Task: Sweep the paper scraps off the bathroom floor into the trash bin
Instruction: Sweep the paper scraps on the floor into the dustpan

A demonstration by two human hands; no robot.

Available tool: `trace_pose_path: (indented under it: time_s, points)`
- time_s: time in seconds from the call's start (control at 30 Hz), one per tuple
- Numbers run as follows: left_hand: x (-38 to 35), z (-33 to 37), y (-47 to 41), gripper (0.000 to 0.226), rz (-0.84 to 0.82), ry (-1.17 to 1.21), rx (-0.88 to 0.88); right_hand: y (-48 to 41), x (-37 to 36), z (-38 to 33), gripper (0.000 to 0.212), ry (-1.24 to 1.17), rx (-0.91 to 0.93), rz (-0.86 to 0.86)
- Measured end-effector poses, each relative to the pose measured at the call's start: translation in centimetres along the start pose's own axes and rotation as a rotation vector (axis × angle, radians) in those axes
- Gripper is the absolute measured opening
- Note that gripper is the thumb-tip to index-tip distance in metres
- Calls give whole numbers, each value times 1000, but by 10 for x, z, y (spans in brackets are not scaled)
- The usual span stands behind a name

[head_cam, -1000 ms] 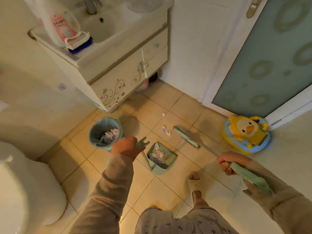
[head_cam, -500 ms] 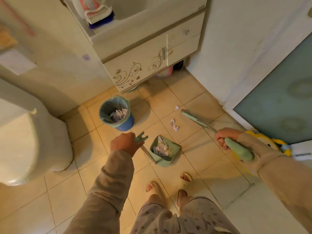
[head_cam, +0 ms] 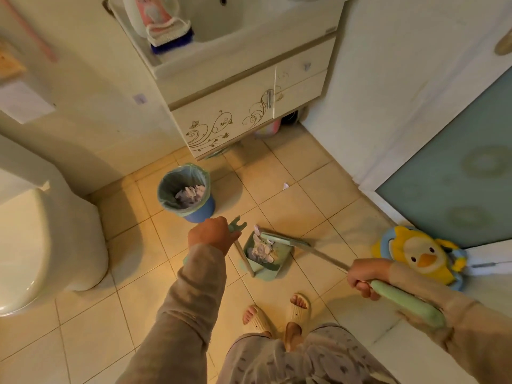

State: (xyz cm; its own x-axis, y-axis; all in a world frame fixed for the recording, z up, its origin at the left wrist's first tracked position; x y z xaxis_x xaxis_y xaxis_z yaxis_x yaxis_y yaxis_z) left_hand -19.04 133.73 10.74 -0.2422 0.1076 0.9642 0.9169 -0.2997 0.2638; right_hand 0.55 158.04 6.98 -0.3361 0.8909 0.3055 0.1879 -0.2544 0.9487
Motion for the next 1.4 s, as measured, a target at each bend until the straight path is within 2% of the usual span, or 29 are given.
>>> trace_pose_path:
  time_s: [0.3, 0.53, 0.77, 1.13, 1.4]
  points:
    - [14, 8, -15, 46, 20, 22, -52, 15, 42, -5, 37, -315, -20, -56]
    - [15, 13, -22, 47, 29, 44, -86, -6, 54, -18, 42, -494, 8, 33]
    - [24, 36, -27, 44, 67, 66, -58, -31, 86, -17, 33, -630, 66, 84]
    - [19, 107, -25, 43, 42, 107, 230, -55, 226, -13, 28, -476, 144, 105]
    - [14, 140, -9, 42, 23, 154, 416, -54, 274, -46, 20, -634, 329, 31]
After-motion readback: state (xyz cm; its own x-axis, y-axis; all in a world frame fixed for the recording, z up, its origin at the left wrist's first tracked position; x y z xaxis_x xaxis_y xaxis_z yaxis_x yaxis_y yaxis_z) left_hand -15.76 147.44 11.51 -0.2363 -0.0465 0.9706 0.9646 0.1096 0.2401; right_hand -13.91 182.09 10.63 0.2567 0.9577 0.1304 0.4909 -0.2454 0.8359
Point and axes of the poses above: each hand's wrist, its own y-axis away from the middle knuckle, its own x-axis out of the back of the hand, z = x × y, the point moved 3 cm from there along -y, towards the middle knuckle, and after that the axes turned 10 degrees about z, right-handed, at the moved point
